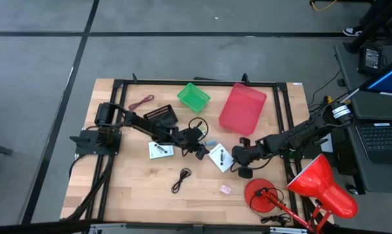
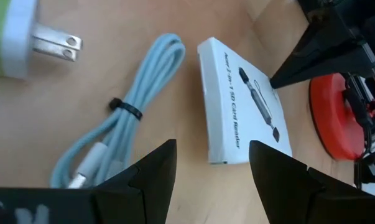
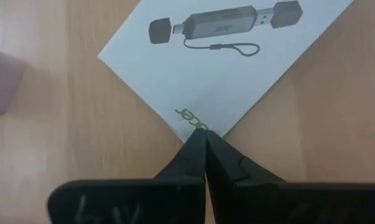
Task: Pick and place items into bin
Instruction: Put the white card reader box into the green bin
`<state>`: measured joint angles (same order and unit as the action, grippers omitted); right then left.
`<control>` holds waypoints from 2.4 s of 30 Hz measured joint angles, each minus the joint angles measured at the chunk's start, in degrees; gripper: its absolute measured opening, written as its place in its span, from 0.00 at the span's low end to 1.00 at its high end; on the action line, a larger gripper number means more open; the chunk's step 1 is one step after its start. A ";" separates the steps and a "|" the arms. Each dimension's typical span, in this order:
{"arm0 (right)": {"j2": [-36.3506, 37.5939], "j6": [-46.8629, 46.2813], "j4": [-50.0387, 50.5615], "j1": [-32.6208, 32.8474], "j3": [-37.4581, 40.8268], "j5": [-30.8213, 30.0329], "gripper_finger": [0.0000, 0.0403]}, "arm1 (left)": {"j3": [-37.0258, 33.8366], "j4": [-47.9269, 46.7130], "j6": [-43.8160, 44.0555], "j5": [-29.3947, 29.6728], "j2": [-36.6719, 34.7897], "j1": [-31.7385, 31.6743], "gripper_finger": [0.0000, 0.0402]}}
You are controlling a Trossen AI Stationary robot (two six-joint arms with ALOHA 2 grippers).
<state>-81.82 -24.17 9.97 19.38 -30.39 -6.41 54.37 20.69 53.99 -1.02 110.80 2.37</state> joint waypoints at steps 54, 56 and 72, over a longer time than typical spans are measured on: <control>-4.39 -1.00 -6.05 0.20 -0.15 -1.38 0.00 | 8.96 -2.18 0.92 -6.31 7.67 1.69 0.49; -4.39 -1.02 -6.07 0.22 -0.14 -1.59 0.00 | 8.96 -2.62 0.95 -6.14 7.50 1.49 0.48; -4.50 -1.16 -7.30 0.23 -0.04 -1.39 0.00 | 9.09 -2.26 -3.49 -13.55 6.60 0.27 0.18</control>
<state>-86.32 -25.33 2.68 19.61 -30.44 -7.81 63.46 18.44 50.50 -14.58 117.41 2.64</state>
